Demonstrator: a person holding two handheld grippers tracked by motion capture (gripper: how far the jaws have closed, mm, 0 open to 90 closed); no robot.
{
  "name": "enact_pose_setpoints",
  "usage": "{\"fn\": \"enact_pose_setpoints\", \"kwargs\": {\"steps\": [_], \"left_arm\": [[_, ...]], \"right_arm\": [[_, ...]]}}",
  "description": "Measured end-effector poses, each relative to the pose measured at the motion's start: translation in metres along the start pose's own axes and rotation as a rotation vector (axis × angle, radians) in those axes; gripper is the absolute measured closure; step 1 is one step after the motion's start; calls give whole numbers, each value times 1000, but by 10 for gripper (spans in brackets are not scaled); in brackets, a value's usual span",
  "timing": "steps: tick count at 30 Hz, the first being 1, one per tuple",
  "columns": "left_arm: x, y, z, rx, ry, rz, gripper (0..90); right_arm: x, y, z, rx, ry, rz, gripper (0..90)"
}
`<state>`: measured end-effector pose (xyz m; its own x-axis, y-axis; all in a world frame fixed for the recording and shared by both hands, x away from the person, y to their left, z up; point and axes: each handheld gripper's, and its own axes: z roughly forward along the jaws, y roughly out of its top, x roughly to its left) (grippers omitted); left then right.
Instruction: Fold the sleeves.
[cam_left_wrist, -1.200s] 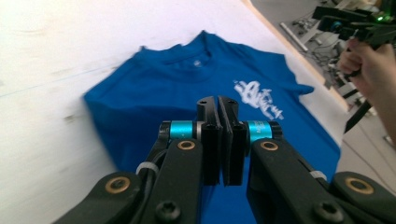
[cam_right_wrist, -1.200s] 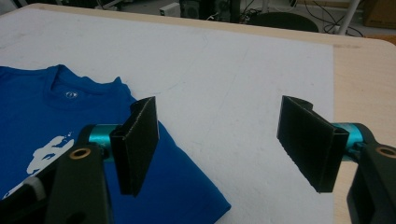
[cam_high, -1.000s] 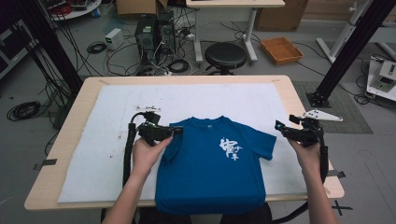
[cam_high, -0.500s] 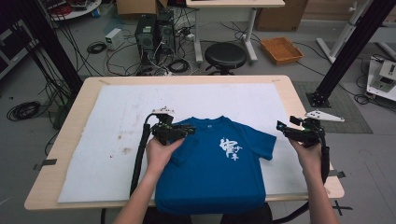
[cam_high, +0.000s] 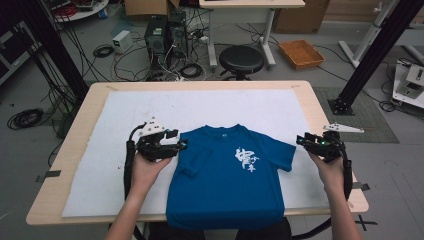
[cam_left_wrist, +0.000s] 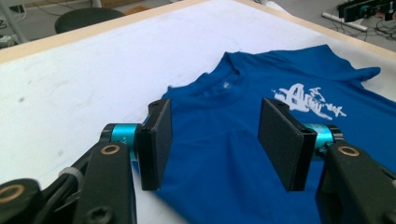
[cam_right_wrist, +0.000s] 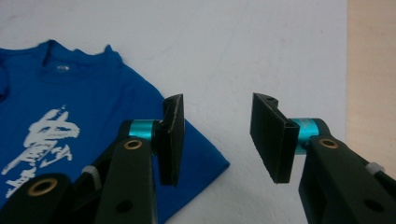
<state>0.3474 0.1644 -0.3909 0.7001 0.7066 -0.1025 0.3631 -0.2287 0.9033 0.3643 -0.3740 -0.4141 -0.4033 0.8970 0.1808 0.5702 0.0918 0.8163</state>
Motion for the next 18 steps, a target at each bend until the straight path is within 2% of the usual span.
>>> {"fn": "enact_pose_setpoints", "kwargs": {"steps": [2, 4, 5, 7, 9, 12, 18], "left_arm": [[6, -4, -5, -4, 11, -17, 450], [12, -7, -9, 0, 20, -31, 449], [14, -8, -12, 0, 23, -33, 449], [18, -11, -14, 2, 27, -38, 449], [20, -12, -16, 17, 36, -38, 449], [23, -13, -17, 16, 39, -51, 449], [22, -14, -15, 23, 35, -52, 449]], "right_arm": [[-3, -2, 5, 22, -1, 13, 573], [-5, -6, 13, 65, 0, 16, 606], [-5, -6, 13, 65, 0, 16, 606], [-6, -8, 21, 107, -2, 16, 626], [-7, -8, 23, 116, -4, 14, 641], [-8, -9, 26, 135, -6, 22, 657], [-9, -11, 32, 166, -6, 23, 661]]}}
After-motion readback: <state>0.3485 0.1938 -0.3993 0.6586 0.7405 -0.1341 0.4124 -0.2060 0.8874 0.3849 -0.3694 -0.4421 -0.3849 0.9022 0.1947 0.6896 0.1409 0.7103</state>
